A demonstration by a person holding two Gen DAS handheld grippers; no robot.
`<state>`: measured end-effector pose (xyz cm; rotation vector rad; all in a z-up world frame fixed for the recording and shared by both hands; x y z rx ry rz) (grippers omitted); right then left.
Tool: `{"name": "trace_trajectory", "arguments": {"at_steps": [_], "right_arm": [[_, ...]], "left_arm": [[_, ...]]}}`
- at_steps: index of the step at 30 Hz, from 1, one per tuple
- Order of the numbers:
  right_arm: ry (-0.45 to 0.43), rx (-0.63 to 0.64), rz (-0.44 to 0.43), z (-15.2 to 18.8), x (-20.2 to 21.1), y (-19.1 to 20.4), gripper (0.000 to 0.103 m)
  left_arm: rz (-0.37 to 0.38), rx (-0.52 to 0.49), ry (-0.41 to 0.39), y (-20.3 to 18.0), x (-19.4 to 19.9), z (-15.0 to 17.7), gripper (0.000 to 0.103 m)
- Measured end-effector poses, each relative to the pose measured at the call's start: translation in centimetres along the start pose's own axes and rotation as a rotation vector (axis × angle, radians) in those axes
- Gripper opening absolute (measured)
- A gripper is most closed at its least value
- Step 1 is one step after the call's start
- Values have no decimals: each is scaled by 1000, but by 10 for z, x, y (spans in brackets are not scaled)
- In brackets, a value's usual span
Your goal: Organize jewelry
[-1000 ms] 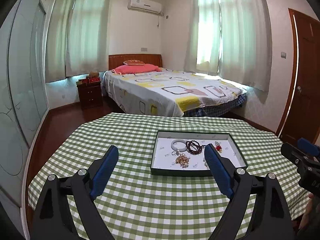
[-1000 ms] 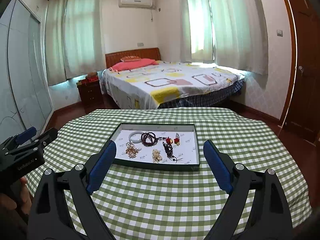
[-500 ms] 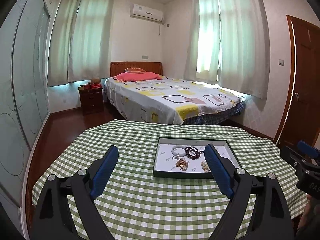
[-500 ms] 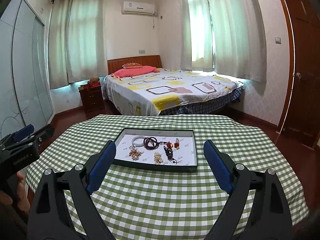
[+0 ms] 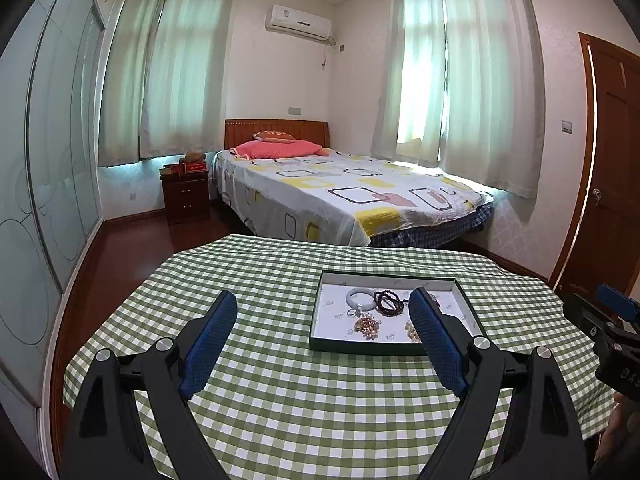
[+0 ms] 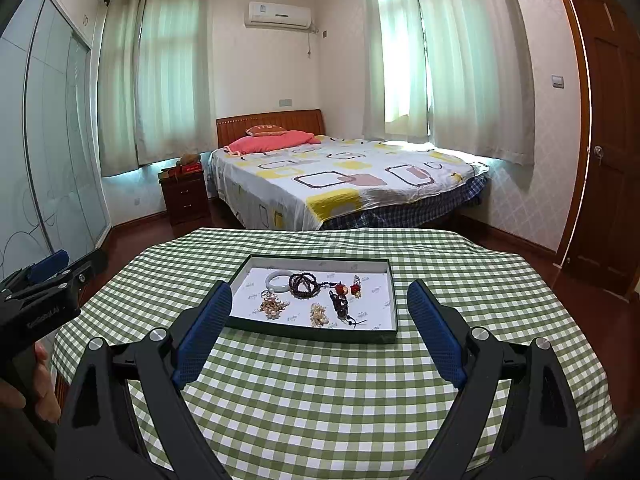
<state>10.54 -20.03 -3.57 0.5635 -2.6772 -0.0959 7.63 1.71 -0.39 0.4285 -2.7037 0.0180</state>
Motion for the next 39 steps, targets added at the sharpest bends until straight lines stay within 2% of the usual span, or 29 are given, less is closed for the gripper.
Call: {"name": "trace_trajectory", "arguments": {"at_steps": [35, 39], "right_arm": [[1, 1, 0, 1, -1, 1, 87], [3, 2, 0, 0, -1, 2, 87]], "left_arm": [[-1, 2, -47, 1, 14, -6, 85], [16, -6, -46, -3, 14, -5, 85]]}}
Point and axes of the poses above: each gripper's, at about its wrist camera, not at the fingertips, and x roughly against the way its jaws point, y to its left, z to its underside, the point moved 6 cm from there along -x, roughly the way its jaws point, and after that the axes turned 15 degrees about -z, right-handed, at the moved point
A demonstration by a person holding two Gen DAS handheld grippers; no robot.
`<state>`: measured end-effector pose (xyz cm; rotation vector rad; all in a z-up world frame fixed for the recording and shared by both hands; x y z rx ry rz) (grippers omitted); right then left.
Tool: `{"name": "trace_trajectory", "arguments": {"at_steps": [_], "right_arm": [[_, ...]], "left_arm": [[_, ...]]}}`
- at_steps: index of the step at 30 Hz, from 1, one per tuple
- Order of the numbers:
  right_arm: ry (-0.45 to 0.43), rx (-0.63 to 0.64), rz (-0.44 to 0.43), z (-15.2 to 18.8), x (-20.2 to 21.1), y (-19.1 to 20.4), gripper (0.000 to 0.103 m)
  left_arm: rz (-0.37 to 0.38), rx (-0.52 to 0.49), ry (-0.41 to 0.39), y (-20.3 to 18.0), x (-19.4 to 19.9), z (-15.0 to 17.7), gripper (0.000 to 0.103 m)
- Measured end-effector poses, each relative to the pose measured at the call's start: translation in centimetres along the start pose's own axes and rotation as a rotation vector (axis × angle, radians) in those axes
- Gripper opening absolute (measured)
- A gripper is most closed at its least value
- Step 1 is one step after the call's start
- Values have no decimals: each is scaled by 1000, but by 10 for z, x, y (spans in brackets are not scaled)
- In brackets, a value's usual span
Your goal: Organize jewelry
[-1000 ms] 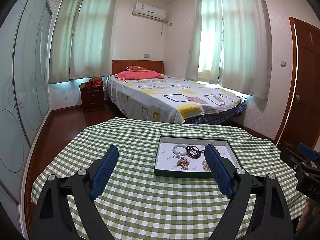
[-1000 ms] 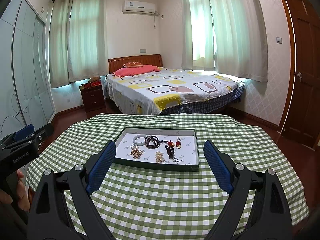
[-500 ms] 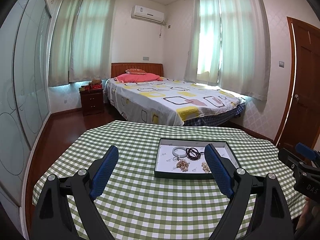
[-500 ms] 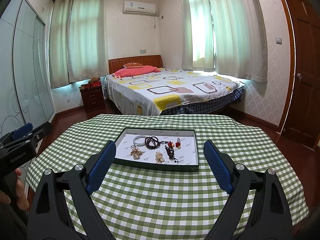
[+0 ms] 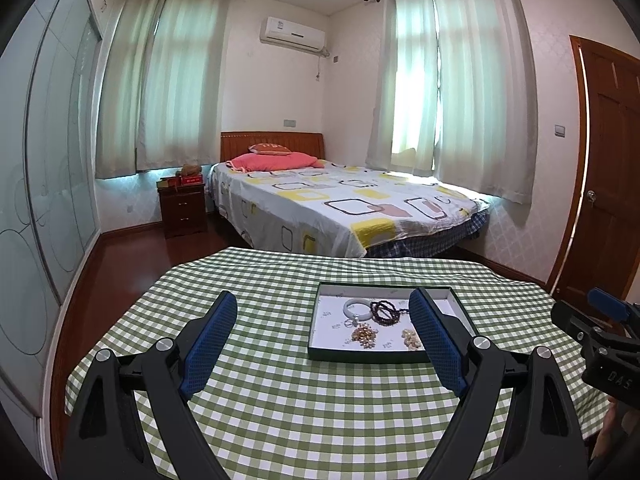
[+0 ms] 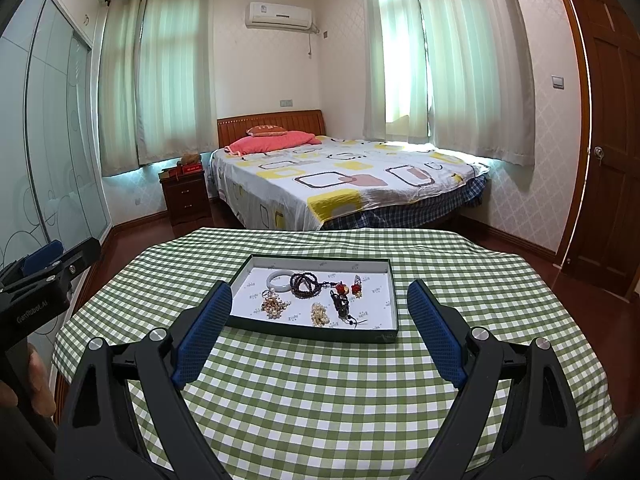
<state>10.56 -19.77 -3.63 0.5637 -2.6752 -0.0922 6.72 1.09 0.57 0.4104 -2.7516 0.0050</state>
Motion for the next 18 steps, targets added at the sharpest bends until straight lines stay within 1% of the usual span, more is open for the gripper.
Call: {"name": "trace_trajectory", "arguments": {"at_steps": [5, 8, 10, 13, 18], "right_arm": [[8, -3, 0, 1, -2, 0, 87], [13, -3, -1, 2, -5, 0, 87], [19, -3, -2, 3, -8, -1, 87], [30, -10, 0, 6, -13, -4, 87], [54, -27, 6, 12, -24, -13, 87]], "left_arm": [[-10, 14, -12, 2, -1, 1, 85], [2, 30, -18, 3, -3, -1, 85], [-3, 31, -22, 4, -7, -2, 85], [-16, 35, 7, 6, -19, 3, 85], [-21, 24, 93, 8, -47, 18, 85]]}}
Point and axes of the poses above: each gripper's, at about its wrist camera, not at the fingertips, and x roughly against the way its jaws point, y to its left, z to its underside, the point moved 6 cm from there along -x, roughly the way its jaws point, and after that the axes turned 15 degrees about -z, right-handed, at the moved point
